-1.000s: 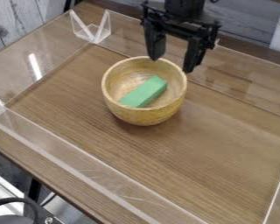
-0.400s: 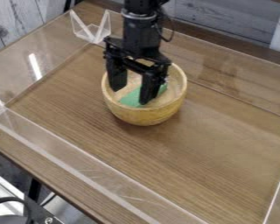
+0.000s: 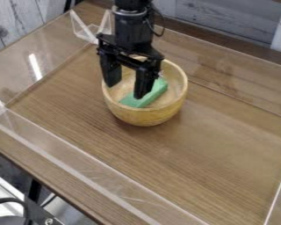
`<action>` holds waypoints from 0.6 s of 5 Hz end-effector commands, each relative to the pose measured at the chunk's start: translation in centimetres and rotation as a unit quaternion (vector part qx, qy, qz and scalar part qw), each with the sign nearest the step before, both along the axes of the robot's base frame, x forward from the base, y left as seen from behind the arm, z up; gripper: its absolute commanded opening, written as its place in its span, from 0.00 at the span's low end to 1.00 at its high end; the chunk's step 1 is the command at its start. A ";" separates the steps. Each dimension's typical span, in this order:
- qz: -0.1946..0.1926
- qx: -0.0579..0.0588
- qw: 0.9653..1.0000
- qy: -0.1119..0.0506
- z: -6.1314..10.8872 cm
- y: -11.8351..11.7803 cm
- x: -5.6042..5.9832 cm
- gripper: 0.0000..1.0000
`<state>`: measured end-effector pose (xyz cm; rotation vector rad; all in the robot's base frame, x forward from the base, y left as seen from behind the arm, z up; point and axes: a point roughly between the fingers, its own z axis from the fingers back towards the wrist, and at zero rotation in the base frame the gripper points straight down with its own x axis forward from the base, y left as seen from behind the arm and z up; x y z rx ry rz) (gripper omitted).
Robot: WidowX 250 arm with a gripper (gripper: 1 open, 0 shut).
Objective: Remove the green block from inside the brown bowl and put it on the table
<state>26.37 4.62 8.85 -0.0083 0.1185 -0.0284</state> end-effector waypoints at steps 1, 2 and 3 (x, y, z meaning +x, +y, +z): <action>-0.011 0.005 0.999 -0.031 1.2 -0.8 1.3 1.00; -0.020 0.004 0.999 -0.031 0.8 -1.6 1.3 1.00; -0.024 0.003 0.999 -0.031 0.2 -1.7 1.5 1.00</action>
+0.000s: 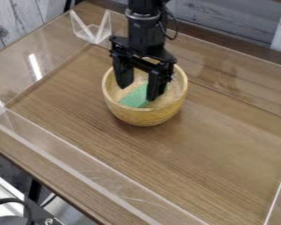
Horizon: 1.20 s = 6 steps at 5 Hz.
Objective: Remove the green block from inside the brown bowl and put it on the table
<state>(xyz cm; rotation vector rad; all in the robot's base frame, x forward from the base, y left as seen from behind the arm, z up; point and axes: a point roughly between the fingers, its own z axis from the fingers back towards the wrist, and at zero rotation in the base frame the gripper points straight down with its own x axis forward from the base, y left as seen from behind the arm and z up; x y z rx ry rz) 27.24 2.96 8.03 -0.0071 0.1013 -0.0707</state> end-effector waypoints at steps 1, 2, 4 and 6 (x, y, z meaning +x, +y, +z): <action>-0.002 0.004 1.000 -0.026 0.8 0.5 0.9 1.00; 0.001 0.004 1.000 -0.030 0.7 0.8 1.1 1.00; 0.002 0.003 0.999 -0.040 1.1 1.3 1.4 1.00; 0.005 0.001 0.999 -0.050 1.6 1.7 1.7 1.00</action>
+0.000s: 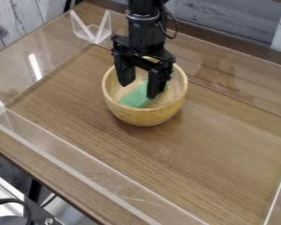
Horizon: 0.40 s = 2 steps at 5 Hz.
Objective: Remove the green block from inside the brown bowl and put it on the table
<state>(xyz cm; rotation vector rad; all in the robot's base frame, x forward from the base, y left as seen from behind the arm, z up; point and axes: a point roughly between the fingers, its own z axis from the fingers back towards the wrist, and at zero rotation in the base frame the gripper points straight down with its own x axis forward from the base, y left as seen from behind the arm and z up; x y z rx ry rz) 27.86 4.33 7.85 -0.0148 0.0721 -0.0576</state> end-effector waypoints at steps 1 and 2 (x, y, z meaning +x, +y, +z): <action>-0.003 0.004 0.999 -0.038 1.9 0.5 0.9 1.00; -0.003 0.004 0.999 -0.038 1.9 0.6 0.7 1.00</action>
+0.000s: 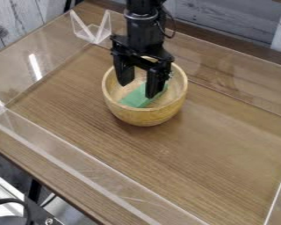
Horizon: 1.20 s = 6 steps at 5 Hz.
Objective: Remove the green block from inside the brown bowl and put it on the table
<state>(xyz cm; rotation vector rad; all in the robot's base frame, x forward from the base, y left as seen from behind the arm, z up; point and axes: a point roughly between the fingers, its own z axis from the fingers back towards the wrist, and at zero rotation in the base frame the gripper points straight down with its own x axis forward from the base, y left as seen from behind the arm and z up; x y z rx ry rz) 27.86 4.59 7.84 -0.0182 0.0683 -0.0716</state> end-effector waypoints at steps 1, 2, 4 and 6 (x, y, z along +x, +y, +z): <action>0.003 0.006 0.999 -0.034 1.6 0.4 0.5 1.00; 0.002 0.005 0.999 -0.033 1.4 0.4 0.3 1.00; 0.008 0.006 0.999 -0.031 0.7 0.4 0.4 1.00; 0.020 0.011 0.999 -0.023 -1.3 1.0 0.7 1.00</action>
